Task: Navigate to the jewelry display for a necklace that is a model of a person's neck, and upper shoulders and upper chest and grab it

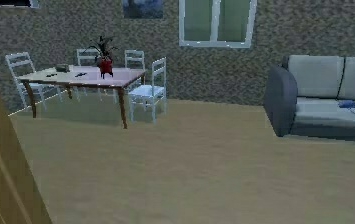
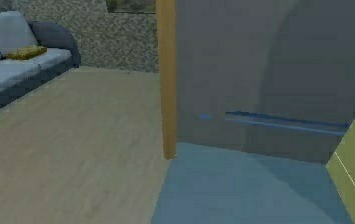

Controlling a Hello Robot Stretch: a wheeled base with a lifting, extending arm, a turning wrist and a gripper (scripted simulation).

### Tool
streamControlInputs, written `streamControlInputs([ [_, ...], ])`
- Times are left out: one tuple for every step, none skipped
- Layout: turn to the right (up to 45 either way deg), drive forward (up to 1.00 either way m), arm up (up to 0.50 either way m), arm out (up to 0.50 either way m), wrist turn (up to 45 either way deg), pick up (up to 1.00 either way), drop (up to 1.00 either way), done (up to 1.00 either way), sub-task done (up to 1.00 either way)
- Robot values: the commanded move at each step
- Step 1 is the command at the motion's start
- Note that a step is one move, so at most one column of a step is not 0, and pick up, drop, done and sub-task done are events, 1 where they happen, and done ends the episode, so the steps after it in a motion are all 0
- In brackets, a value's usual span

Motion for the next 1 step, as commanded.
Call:
streamControlInputs([
  [-3.0, 0.00, 0.00, 0.00, 0.0, 0.00, 0.00, 0.00, 0.00],
])
